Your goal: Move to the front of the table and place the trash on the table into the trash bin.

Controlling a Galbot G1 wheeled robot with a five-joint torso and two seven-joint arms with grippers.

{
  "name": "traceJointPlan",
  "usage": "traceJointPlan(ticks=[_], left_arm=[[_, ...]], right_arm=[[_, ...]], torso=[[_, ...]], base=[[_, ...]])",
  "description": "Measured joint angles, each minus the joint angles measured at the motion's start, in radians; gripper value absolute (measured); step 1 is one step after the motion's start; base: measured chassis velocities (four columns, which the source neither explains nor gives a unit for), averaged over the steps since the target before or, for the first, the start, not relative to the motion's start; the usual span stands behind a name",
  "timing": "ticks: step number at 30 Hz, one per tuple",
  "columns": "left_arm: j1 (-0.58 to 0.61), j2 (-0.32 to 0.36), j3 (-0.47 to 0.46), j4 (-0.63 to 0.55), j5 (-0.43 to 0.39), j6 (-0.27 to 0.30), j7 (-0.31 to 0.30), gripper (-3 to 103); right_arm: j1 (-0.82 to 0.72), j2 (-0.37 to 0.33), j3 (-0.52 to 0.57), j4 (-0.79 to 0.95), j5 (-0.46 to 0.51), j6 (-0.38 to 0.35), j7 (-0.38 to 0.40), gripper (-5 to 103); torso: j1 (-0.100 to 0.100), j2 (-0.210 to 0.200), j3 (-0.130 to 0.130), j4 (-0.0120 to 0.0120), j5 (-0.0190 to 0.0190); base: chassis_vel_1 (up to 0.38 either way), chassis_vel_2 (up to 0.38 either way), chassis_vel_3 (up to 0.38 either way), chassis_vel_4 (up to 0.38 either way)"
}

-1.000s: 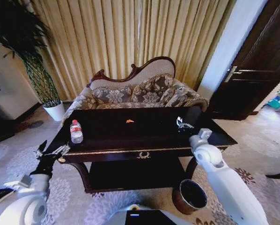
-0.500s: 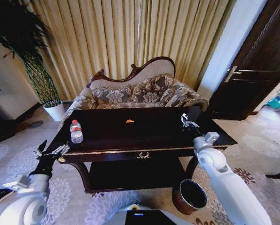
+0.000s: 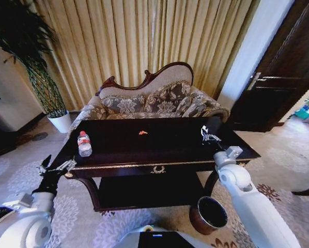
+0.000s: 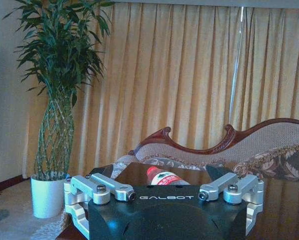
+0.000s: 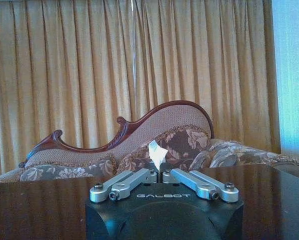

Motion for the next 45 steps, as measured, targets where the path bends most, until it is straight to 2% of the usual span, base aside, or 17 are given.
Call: traceJointPlan(ticks=[45], left_arm=[[0.002, -0.003, 0.004, 0.004, 0.006, 0.000, 0.004, 100]], right_arm=[[-0.009, 0.015, -0.001, -0.039, -0.005, 0.006, -0.002, 1]], torso=[[0.000, 0.000, 0.000, 0.0001, 0.0000]], base=[[0.118, -0.121, -0.114, 0.118]])
